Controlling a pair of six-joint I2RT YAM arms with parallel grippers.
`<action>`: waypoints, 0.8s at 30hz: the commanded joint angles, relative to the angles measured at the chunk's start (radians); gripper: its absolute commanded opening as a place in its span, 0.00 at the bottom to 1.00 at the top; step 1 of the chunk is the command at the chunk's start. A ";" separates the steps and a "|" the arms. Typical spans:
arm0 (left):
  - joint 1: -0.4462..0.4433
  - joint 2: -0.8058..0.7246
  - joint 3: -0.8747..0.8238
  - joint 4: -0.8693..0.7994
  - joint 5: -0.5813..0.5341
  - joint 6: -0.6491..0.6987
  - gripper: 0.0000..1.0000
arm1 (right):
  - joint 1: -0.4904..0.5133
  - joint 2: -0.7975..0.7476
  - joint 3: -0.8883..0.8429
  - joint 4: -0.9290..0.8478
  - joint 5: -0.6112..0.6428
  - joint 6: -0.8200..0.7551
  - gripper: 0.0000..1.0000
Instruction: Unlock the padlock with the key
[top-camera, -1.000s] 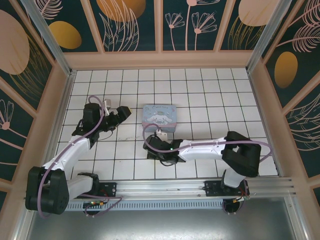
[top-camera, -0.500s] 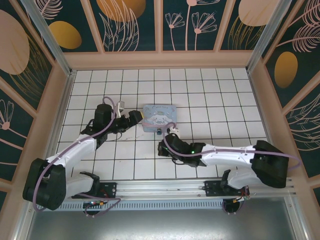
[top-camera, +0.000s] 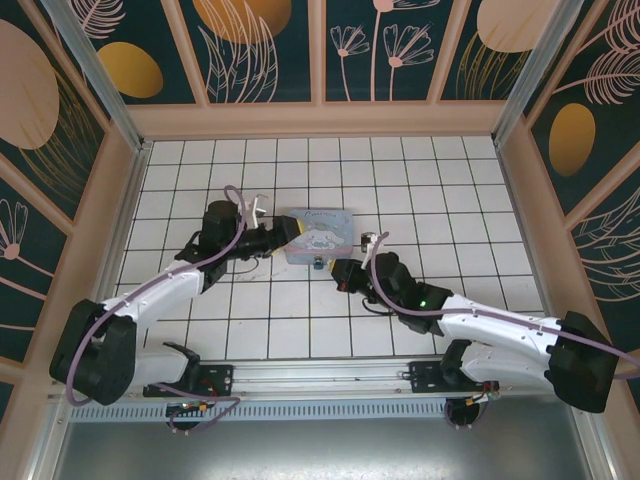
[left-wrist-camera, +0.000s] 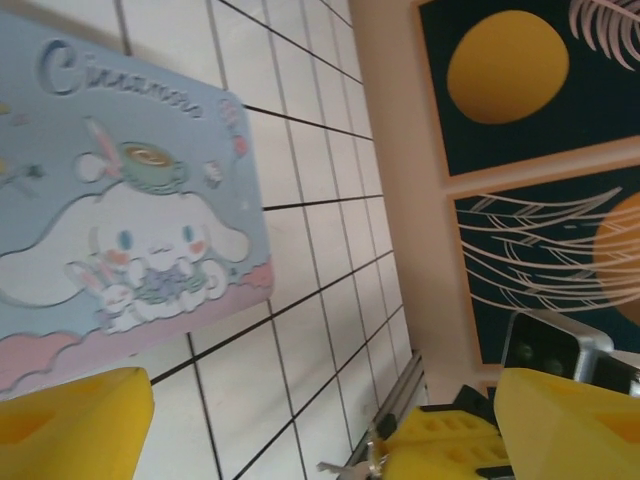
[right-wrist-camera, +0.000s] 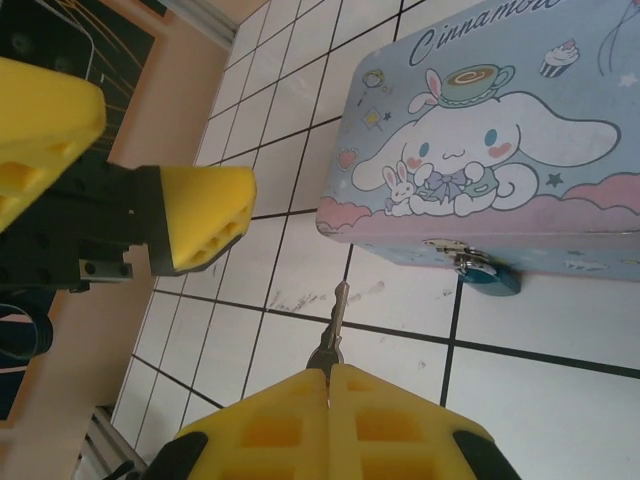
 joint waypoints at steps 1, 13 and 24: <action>-0.024 0.036 0.043 0.078 0.050 -0.020 0.85 | -0.020 0.014 0.002 0.074 -0.059 -0.045 0.00; -0.052 0.117 0.055 0.142 0.101 -0.032 0.66 | -0.042 0.133 0.072 0.156 -0.132 -0.077 0.00; -0.052 0.151 0.043 0.151 0.115 -0.019 0.56 | -0.056 0.174 0.096 0.201 -0.156 -0.078 0.00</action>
